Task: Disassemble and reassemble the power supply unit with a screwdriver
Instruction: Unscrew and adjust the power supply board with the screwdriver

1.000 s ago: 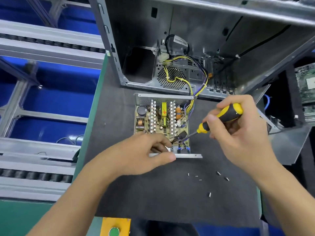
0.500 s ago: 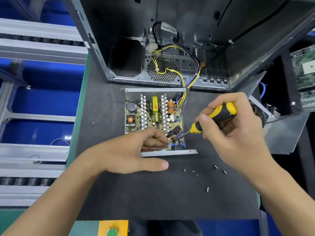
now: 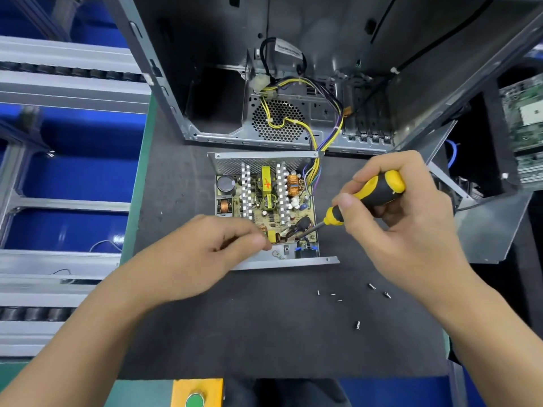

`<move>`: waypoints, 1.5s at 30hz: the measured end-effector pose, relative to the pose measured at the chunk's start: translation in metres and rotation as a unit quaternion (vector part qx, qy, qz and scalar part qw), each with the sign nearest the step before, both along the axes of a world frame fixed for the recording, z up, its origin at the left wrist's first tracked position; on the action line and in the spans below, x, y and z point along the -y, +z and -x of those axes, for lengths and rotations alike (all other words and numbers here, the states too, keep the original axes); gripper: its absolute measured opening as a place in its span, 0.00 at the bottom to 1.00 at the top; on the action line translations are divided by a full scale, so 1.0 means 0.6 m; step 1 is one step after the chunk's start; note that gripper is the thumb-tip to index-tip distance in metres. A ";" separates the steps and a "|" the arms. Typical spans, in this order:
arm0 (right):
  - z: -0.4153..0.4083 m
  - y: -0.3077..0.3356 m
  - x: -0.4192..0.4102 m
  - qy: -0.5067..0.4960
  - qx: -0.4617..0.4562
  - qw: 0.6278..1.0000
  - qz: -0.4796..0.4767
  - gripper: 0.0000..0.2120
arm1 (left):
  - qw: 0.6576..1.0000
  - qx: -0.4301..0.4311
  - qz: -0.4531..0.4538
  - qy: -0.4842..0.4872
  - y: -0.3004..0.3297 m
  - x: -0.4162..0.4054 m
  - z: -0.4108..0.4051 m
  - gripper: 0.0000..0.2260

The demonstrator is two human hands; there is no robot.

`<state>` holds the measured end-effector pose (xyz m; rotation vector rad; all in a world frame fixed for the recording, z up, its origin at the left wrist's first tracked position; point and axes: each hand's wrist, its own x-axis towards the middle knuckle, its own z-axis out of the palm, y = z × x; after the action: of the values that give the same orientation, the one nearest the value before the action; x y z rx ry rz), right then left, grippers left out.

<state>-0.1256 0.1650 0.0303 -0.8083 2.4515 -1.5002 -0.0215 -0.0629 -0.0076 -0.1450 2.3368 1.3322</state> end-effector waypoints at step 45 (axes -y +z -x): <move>-0.003 -0.015 -0.020 -0.058 0.062 0.993 0.085 0.10 | 0.955 0.247 -0.153 -0.064 -0.003 -0.023 0.044 0.18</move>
<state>-0.1236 0.1769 0.0213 -0.5881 2.3411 -1.7646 -0.0480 -0.0489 -0.0096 -0.1999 1.6794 1.3841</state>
